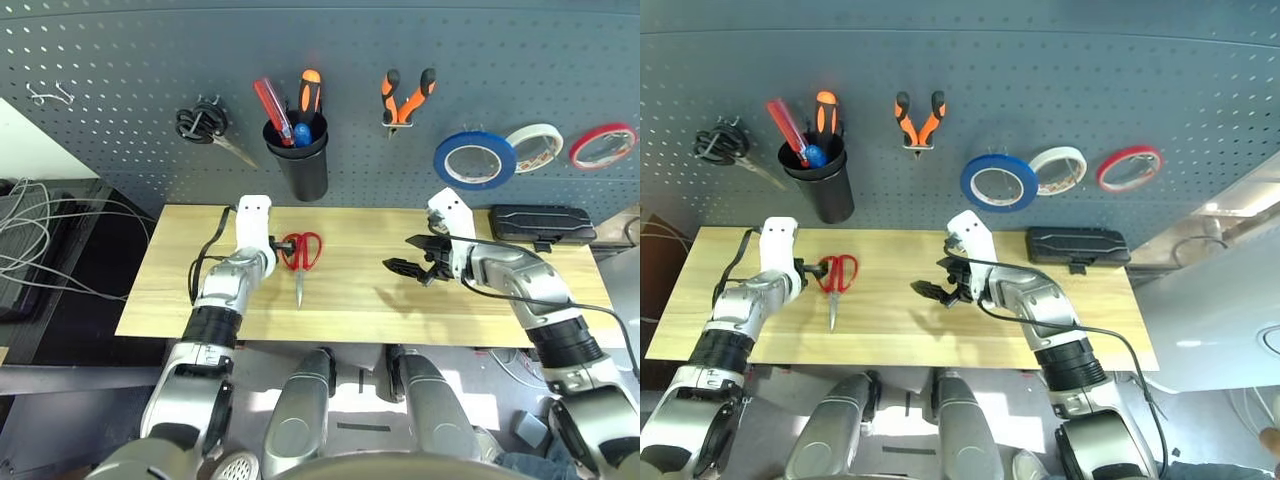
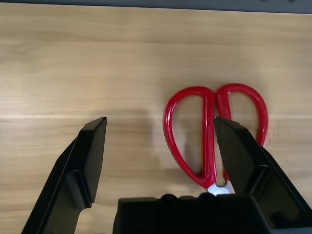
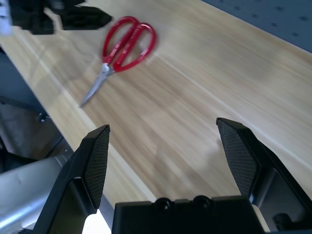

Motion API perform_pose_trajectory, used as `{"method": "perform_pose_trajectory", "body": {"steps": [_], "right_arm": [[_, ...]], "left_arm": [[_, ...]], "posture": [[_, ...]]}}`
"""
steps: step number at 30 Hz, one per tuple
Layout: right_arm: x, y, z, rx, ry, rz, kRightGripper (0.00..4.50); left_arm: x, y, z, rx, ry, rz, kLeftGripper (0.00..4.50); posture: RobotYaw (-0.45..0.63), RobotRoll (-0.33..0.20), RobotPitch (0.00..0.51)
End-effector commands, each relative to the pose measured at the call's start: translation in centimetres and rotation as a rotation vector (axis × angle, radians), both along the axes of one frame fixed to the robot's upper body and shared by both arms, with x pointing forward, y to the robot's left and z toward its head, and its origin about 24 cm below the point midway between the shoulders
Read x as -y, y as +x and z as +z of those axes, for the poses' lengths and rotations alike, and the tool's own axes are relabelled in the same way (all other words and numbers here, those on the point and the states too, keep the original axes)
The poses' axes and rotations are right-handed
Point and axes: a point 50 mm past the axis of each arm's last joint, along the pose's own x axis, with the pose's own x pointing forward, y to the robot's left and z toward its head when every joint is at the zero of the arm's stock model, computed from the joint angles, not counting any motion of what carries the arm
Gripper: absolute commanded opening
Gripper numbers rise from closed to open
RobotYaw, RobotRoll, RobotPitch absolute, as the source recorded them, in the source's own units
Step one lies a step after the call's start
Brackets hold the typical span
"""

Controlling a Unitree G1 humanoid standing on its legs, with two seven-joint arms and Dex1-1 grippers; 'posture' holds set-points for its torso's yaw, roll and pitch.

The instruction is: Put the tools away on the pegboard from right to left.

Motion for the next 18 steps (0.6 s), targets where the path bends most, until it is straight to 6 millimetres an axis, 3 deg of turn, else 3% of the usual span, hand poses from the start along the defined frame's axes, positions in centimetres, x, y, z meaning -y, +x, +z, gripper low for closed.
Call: {"method": "perform_pose_trajectory", "body": {"steps": [1, 6, 18], "right_arm": [[-0.6, -0.1, -0.3, -0.008, -0.003, 0.012, 4.5], [-1.0, -0.2, -0.1, -0.004, 0.013, 0.014, 4.5], [-1.1, -0.6, 0.0, -0.01, 0.026, 0.013, 4.5]], "left_arm": [[0.4, -0.3, -1.4, -0.057, 0.0, 0.0, 4.47], [0.4, -0.5, -2.7, -0.102, 0.022, -0.002, 4.47], [-1.6, -1.4, -3.7, -0.132, 0.041, 0.039, 4.47]], "posture": [[0.01, 0.0, 0.282], [0.0, 0.0, 0.287], [0.0, 0.0, 0.31]]}}
